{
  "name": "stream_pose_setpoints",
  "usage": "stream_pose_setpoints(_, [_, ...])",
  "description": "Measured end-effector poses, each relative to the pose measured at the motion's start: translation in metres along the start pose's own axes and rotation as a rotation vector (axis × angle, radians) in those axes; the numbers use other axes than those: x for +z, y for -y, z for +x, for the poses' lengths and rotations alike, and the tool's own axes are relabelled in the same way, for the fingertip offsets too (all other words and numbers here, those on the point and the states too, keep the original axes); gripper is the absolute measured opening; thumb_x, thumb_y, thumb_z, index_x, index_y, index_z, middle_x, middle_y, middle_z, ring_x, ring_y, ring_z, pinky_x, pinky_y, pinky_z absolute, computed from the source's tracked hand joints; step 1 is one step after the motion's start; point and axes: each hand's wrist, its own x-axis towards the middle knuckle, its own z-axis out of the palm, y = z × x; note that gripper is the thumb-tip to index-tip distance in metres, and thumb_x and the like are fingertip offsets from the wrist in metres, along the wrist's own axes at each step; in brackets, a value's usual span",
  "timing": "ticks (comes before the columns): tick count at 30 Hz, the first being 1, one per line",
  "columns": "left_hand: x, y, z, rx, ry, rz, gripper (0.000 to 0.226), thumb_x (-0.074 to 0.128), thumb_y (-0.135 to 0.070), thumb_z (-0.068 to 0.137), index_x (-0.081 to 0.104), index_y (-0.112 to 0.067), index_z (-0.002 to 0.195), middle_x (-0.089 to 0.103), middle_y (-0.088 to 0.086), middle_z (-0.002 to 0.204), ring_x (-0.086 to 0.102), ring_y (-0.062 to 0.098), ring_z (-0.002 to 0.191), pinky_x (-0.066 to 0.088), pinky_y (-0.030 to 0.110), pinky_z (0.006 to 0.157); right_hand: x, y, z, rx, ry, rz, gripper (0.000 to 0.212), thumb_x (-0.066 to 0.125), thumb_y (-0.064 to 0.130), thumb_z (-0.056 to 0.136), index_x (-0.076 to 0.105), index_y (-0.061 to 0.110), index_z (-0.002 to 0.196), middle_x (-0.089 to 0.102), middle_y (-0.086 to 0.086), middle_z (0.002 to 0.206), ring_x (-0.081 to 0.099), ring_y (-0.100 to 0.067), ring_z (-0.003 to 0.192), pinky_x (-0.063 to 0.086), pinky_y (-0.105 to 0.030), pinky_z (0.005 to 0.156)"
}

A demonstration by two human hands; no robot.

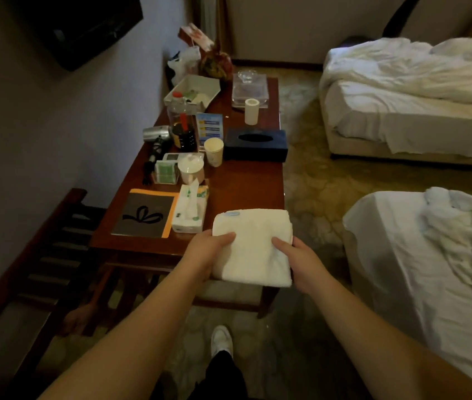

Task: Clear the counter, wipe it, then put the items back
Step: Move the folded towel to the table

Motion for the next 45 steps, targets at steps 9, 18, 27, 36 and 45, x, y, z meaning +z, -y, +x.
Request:
stream_pose_setpoints(9, [0.005, -0.048, 0.133, -0.102, 0.013, 0.183, 0.045, 0.066, -0.036, 0.085, 0.049, -0.018, 0.123, 0.056, 0.005, 0.111, 0.056, 0.026, 0.1, 0.051, 0.049, 0.088, 0.016, 0.039, 0.121, 0.112, -0.088, -0.06, 0.044, 0.067, 0.036, 0.086, 0.052, 0.024, 0.126, 0.061, 0.001, 0.117, 0.059, -0.024, 0.105, 0.052, -0.048, 0.09])
stream_pose_setpoints(18, [0.019, -0.049, 0.21, -0.109, -0.004, 0.365, 0.063, 0.06, -0.03, 0.087, 0.032, -0.022, 0.143, 0.05, 0.004, 0.123, 0.048, 0.023, 0.096, 0.04, 0.033, 0.073, 0.016, 0.049, 0.199, 0.209, -0.193, -0.284, 0.059, 0.062, 0.041, 0.089, 0.041, 0.018, 0.14, 0.051, -0.004, 0.135, 0.052, -0.025, 0.114, 0.044, -0.043, 0.096])
stream_pose_setpoints(27, [0.042, -0.034, 0.227, -0.066, -0.158, 0.519, 0.045, 0.051, -0.024, 0.094, 0.036, -0.013, 0.135, 0.056, 0.012, 0.124, 0.057, 0.031, 0.107, 0.043, 0.036, 0.079, 0.014, 0.037, 0.228, 0.171, -0.283, -0.466, 0.057, 0.061, 0.038, 0.089, 0.041, 0.013, 0.136, 0.052, -0.008, 0.131, 0.053, -0.025, 0.11, 0.045, -0.032, 0.076])
stream_pose_setpoints(36, [0.051, -0.038, 0.206, 0.01, -0.298, 0.612, 0.046, 0.053, -0.025, 0.093, 0.039, -0.007, 0.134, 0.047, 0.014, 0.135, 0.047, 0.034, 0.122, 0.042, 0.044, 0.093, 0.011, 0.051, 0.223, 0.101, -0.289, -0.722, 0.062, 0.059, 0.041, 0.089, 0.036, 0.009, 0.137, 0.049, -0.01, 0.131, 0.052, -0.026, 0.112, 0.042, -0.033, 0.079])
stream_pose_setpoints(45, [0.035, -0.019, 0.105, 0.224, -0.288, 0.402, 0.039, 0.052, -0.029, 0.093, 0.05, -0.017, 0.131, 0.057, 0.002, 0.122, 0.06, 0.021, 0.097, 0.046, 0.03, 0.07, 0.008, 0.055, 0.146, -0.223, -0.247, -0.754, 0.037, 0.048, 0.028, 0.096, 0.047, 0.016, 0.131, 0.056, 0.007, 0.097, 0.051, -0.005, 0.07, 0.039, -0.018, 0.051])
